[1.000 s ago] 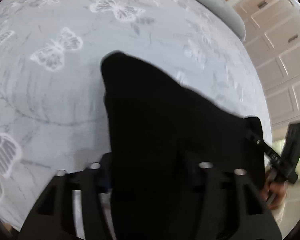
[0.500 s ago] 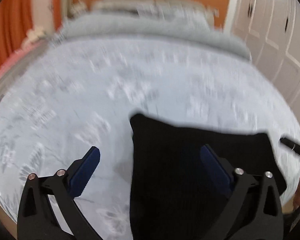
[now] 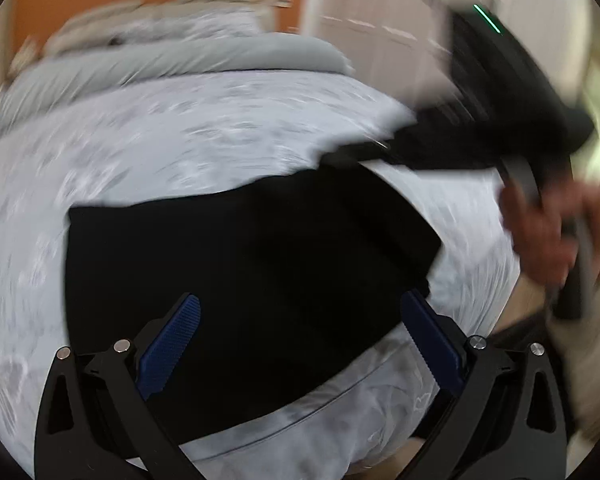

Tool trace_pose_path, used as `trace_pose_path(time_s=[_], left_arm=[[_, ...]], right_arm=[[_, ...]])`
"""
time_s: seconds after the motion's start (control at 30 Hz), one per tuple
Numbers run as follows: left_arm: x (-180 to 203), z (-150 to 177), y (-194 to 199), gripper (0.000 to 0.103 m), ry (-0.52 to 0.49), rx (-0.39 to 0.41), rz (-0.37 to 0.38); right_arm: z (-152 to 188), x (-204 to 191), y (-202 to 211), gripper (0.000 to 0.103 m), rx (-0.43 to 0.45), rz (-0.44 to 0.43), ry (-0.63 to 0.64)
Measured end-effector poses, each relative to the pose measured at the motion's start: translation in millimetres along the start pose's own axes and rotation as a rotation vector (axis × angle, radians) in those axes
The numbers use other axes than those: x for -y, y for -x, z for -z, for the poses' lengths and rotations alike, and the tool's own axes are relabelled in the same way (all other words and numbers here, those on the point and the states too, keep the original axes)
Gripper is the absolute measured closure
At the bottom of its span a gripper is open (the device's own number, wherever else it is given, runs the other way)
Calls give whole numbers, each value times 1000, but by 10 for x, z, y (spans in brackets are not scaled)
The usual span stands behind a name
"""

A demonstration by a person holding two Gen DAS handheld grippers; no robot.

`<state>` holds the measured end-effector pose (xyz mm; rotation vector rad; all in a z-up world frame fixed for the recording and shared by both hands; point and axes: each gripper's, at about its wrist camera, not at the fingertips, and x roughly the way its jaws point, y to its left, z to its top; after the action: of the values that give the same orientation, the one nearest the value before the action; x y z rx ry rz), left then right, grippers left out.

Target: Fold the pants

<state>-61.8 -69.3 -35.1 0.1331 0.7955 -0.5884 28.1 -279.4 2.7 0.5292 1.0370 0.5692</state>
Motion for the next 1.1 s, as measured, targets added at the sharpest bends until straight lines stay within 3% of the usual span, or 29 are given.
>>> trace_pose_path(time_s=[0.17,0.2,0.23,0.3,0.33,0.47,0.57,0.63,0.67,0.7,0.73,0.77,0.8,0.87,0.93,1.0,1.07,1.1], left_arm=[[461,39,-338,5,-203,-24,-59],[460,36,-352,17,-199,-30,-77],[379,0,-420,56,-157,-53,-71],[82,-104,-510,88,11,-116,14],[-101,-161,-477,96,114,-99,76],[-427,-380,-85,96,219,47,112],[-552,-480,185,96,247,136,125],[-591,-500,262,96,263,149,132],[-604,-499,278,96,270,148,134],[-618,-494,290,96,274,150,136],[-599,-491,308,96,278,152,133],[-611,-507,281,95,278,150,133],[-617,-514,278,95,277,150,134],[-597,-507,292,95,275,150,129],[-599,-512,307,95,277,153,138],[-565,-518,337,95,265,160,147],[-518,-501,316,92,243,169,163],[-469,-481,270,91,234,156,173]], right_arm=[[-139,-29,-134,100,-25,-89,-22],[-166,-10,-124,99,-22,-92,-9],[-176,26,-113,95,-19,-87,-4],[-124,115,34,82,0,-51,-27],[-91,160,122,75,10,-12,-29],[137,227,390,71,42,155,90],[285,265,251,71,-38,179,125],[342,258,10,71,-111,200,149],[345,244,-82,68,-129,215,160],[332,228,-225,58,-152,241,172],[307,207,-341,57,-161,283,180],[294,204,-397,59,-159,300,186],[280,184,-464,80,-138,326,184],[298,139,-574,80,-141,341,186],[294,-28,-452,97,-76,328,226],[230,-130,-122,97,29,274,208],[203,-82,57,95,69,268,195],[204,52,54,89,52,301,189]])
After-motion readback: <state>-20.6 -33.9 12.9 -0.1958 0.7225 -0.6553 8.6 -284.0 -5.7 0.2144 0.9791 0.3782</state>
